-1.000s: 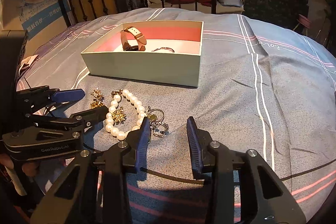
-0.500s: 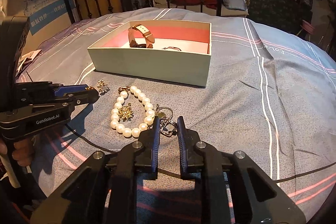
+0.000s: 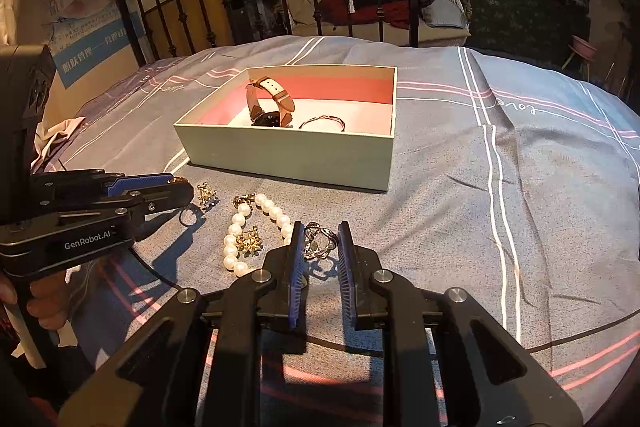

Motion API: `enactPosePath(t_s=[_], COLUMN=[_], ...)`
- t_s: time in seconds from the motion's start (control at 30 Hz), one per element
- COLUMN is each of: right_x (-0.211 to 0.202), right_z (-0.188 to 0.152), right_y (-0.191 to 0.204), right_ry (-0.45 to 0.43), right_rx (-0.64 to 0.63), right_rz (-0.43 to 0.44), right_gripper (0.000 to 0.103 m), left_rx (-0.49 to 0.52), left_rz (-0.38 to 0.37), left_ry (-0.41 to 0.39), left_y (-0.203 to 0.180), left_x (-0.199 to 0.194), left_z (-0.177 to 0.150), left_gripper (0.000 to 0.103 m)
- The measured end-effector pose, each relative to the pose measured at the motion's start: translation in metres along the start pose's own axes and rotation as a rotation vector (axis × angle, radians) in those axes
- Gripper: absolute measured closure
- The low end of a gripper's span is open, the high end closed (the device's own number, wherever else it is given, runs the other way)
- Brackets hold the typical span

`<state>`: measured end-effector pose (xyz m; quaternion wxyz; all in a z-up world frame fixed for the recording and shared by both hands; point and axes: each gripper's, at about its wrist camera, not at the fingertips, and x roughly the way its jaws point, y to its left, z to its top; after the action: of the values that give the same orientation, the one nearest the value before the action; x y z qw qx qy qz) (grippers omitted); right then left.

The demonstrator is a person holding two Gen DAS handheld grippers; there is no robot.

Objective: Organize jewelry
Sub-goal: 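Grasp the gold charm with the left tool while the right tool grasps the silver keyring, then place the charm and keyring into the box and open both tools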

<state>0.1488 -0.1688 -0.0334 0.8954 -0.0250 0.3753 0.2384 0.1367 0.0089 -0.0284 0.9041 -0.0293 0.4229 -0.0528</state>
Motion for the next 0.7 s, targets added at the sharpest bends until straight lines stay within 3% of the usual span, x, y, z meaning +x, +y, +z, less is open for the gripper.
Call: enactPosePath(t_s=[0.47,0.7], right_x=[0.022,0.054], right_z=[0.086,0.119], right_y=[-0.005,-0.011], right_ry=[-0.084,-0.053], right_rx=[-0.009,0.001], right_rz=[-0.002,-0.017], right_gripper=[0.085,0.085], left_rx=[-0.008,-0.083], left_rz=[-0.005,-0.032], left_ry=[-0.090,-0.025], left_y=[0.001,0.013], left_x=[0.006,0.036], left_z=[0.093,0.114], left_gripper=[0.080,0.080])
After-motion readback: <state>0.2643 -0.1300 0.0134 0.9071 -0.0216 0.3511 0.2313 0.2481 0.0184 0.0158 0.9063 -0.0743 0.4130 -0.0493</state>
